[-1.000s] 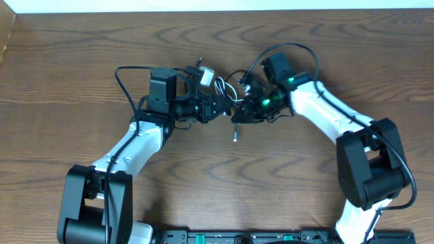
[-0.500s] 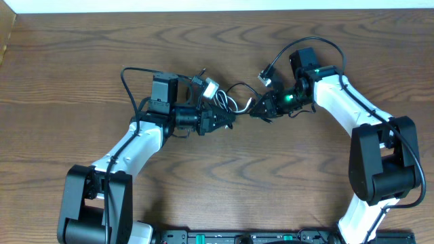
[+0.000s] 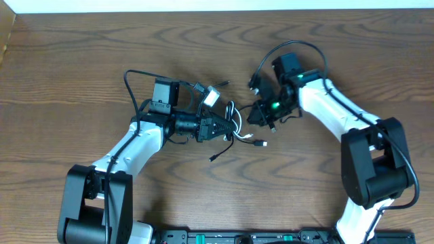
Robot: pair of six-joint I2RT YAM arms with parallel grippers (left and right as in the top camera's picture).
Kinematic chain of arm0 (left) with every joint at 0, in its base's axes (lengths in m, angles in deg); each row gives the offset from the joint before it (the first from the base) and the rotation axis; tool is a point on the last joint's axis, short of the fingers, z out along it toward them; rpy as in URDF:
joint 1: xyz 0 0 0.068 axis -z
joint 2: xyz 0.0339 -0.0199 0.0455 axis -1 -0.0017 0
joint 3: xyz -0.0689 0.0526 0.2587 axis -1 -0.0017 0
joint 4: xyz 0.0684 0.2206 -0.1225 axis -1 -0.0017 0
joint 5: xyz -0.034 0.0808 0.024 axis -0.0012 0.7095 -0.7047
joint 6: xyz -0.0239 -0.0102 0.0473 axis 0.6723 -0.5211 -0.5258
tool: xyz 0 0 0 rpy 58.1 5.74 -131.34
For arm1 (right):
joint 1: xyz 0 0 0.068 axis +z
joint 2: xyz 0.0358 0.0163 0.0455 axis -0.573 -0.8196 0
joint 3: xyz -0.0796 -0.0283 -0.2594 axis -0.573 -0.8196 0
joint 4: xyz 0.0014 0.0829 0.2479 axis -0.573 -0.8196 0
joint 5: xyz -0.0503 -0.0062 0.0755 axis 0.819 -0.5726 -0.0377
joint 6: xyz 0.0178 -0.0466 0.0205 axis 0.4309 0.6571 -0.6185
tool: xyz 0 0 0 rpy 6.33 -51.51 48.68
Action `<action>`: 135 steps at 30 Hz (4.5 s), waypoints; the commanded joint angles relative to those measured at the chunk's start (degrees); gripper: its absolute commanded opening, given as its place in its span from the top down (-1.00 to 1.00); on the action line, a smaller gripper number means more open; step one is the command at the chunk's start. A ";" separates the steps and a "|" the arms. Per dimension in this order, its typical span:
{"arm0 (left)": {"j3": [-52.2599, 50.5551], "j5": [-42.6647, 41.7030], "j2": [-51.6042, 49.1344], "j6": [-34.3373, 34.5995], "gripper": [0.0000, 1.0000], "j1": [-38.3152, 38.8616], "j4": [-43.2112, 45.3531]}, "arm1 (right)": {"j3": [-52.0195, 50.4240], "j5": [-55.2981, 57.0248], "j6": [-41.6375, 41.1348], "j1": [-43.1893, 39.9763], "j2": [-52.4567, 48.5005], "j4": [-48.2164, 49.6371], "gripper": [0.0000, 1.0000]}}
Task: Untangle cables
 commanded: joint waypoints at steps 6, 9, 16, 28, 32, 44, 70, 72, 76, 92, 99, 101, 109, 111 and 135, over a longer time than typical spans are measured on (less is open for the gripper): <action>0.55 4.79 0.11 -1.55 0.85 -0.11 0.61 | -0.48 -3.10 7.74 1.44 1.53 -5.86 0.41; 0.55 4.79 0.11 -1.51 0.85 -0.11 1.44 | -0.83 -5.99 8.96 1.20 1.53 -6.71 0.33; 0.57 4.70 0.11 3.19 0.85 -0.11 3.93 | -5.03 -10.34 7.69 1.25 1.53 -0.33 0.33; 0.57 4.13 0.11 12.94 0.85 -0.15 10.88 | -9.68 -13.14 3.69 -0.66 1.53 8.22 0.38; 0.57 3.39 0.11 15.69 0.85 -0.15 12.17 | -9.68 -21.35 3.30 -7.13 1.53 7.21 0.16; 0.57 -7.08 0.11 17.16 0.85 -0.09 23.28 | -9.70 -29.38 -3.78 -8.44 1.53 13.22 -0.07; 0.57 -2.73 0.11 18.29 0.85 -0.15 24.59 | -10.16 -27.26 -9.05 -1.77 1.53 16.65 -0.18; 0.57 -2.73 0.11 18.32 0.85 -0.15 24.57 | -10.16 -27.74 -8.79 -2.91 1.53 16.33 -0.26; 0.57 -2.71 0.11 18.29 0.85 -0.15 24.59 | -10.19 -31.28 -7.13 -4.35 1.53 15.67 -0.23; 0.57 -2.25 0.11 18.27 0.86 -0.15 24.63 | -10.56 -31.95 -4.83 -5.07 1.53 15.50 -0.04; 0.57 -2.23 0.11 18.34 0.85 -0.15 25.42 | -10.67 -31.89 -4.79 -3.30 1.51 15.52 0.08; 0.57 -1.88 0.11 19.89 0.85 -0.15 26.45 | -10.99 -31.34 -4.81 -2.49 1.51 16.04 0.13; 0.57 -0.52 0.11 24.76 0.85 -0.15 29.77 | -12.44 -30.14 -7.87 -0.04 1.51 22.62 0.24; 0.57 0.35 0.11 26.05 0.85 -0.15 29.77 | -12.74 -28.00 -9.07 0.11 1.51 23.41 0.31; 0.57 11.15 0.11 39.32 0.85 -0.15 33.66 | -18.10 -27.06 -32.63 3.08 1.42 49.40 0.29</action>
